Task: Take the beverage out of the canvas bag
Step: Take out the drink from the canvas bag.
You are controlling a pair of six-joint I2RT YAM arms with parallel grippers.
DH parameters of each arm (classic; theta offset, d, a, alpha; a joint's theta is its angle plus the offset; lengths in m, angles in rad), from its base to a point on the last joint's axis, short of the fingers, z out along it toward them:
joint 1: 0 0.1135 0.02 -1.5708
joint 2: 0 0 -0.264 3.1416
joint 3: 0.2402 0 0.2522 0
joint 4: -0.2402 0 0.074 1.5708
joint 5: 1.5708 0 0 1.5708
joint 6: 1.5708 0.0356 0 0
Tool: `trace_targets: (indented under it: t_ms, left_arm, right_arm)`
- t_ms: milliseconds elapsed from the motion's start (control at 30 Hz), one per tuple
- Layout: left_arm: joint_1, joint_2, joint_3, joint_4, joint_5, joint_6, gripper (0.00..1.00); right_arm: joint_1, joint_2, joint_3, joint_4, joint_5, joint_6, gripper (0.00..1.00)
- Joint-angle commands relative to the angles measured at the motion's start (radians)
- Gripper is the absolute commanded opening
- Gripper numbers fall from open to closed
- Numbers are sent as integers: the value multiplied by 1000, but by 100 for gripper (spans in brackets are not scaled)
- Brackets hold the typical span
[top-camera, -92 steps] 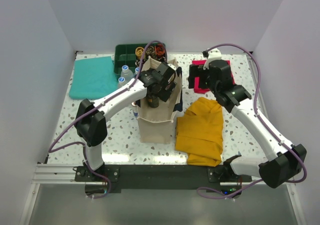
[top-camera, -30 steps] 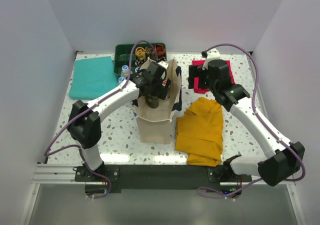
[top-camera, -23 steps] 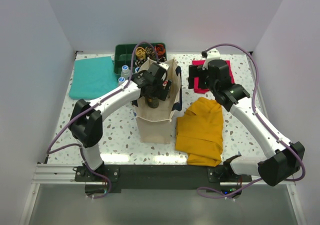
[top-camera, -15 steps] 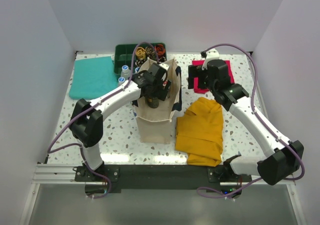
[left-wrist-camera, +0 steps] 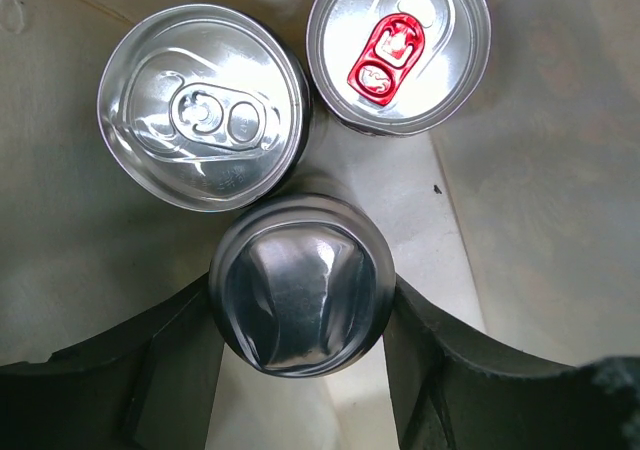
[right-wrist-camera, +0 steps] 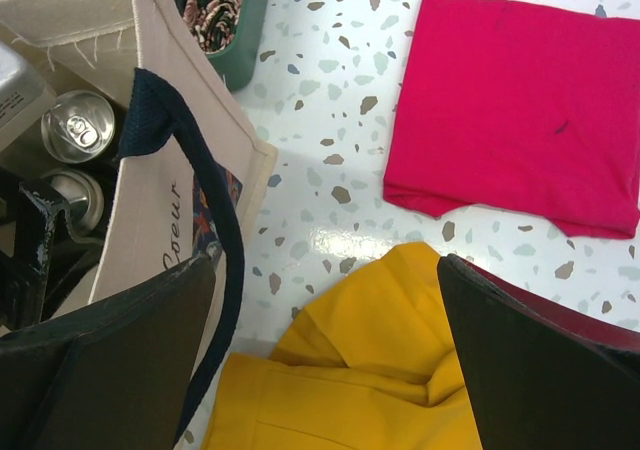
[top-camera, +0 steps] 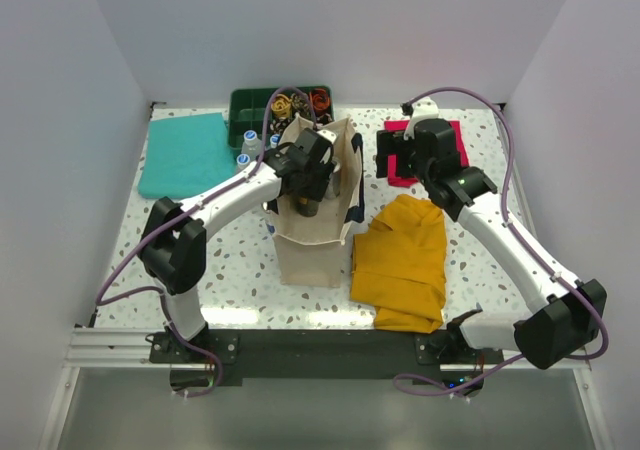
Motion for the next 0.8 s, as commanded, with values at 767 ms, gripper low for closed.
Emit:
trace_targets:
  t_ms: [767]
  left_arm:
    - [7, -214, 119, -23, 7, 81, 0]
  right_arm:
    - [-2, -4, 26, 13, 8, 8, 98]
